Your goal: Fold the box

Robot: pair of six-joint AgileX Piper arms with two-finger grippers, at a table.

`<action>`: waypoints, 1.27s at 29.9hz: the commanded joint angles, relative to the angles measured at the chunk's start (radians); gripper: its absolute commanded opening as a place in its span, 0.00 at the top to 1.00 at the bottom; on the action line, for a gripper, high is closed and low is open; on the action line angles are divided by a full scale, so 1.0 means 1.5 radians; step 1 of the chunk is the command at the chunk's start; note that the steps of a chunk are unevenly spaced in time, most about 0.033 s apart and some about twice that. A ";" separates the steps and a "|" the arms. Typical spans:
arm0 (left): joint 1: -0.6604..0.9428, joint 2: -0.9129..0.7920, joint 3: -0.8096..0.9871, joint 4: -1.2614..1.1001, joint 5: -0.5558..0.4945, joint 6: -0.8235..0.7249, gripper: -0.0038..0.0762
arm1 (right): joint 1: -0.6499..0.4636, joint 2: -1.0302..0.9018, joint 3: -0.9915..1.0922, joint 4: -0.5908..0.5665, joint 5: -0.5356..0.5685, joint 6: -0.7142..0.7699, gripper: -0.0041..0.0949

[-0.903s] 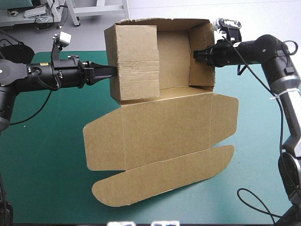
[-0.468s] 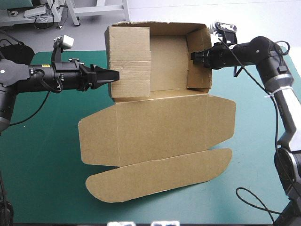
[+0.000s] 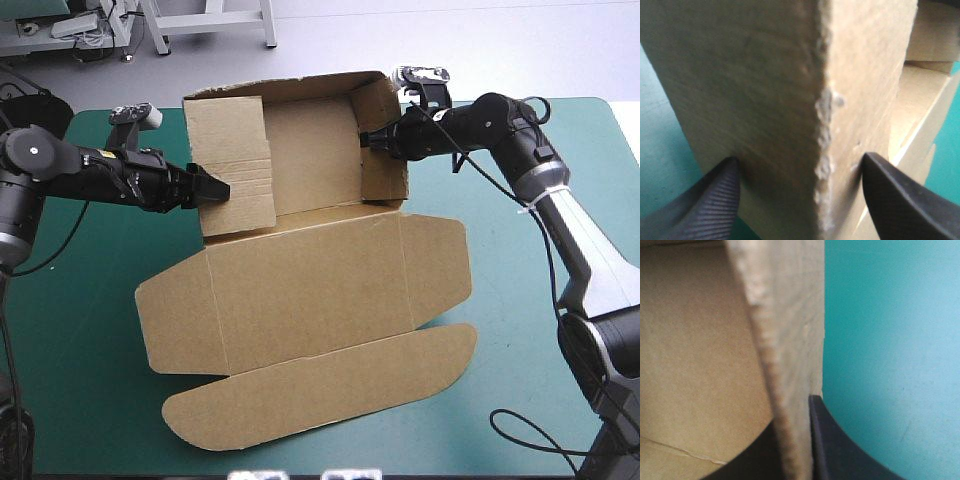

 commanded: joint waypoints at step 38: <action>-0.250 0.111 -0.021 0.295 -0.127 -0.259 0.96 | 0.084 -0.013 -0.022 -0.252 0.269 0.210 0.97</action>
